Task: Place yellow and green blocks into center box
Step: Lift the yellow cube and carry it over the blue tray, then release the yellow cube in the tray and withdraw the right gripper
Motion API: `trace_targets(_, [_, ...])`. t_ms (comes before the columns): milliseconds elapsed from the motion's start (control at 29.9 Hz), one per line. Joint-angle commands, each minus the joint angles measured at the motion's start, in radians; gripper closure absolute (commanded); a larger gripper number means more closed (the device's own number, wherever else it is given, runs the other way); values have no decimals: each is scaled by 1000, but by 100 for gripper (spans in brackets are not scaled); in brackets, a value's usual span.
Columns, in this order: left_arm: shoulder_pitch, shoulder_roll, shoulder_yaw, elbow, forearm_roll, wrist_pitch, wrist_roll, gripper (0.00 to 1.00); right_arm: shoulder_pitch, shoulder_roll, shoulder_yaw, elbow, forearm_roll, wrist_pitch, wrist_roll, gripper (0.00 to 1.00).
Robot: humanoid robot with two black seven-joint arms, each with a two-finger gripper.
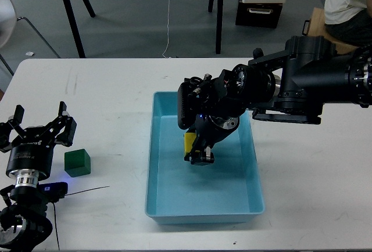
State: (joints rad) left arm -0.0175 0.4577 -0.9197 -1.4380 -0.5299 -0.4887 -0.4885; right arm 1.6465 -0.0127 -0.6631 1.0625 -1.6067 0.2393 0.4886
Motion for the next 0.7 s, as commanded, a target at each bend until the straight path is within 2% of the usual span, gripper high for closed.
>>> trace_targets(0, [-27,36,-1,40,115,0,0,0,16,-47,5,11,14,0,0,2])
trace_targets(134, [-87,129,2,83,253,24,0,0,45,-134,75,39,16,-8,0,2])
trace_targets(334, [-194,312,10,169,496,110,0,0,10,-234,348,24,17,1,0,2])
trace_targets(501, [-335,340,-2,342,518,94,0,0,-91,-216,558,-22,115,2,0,2])
trace_targets(601, [-398,341,-4,433,528,0,0,0,-154,-170,664,-32,261,-5,0,2])
trace_targets(668, [-418,361,-4,447,553,0,0,0,-204,-158,753,-32,367,-14,0,2])
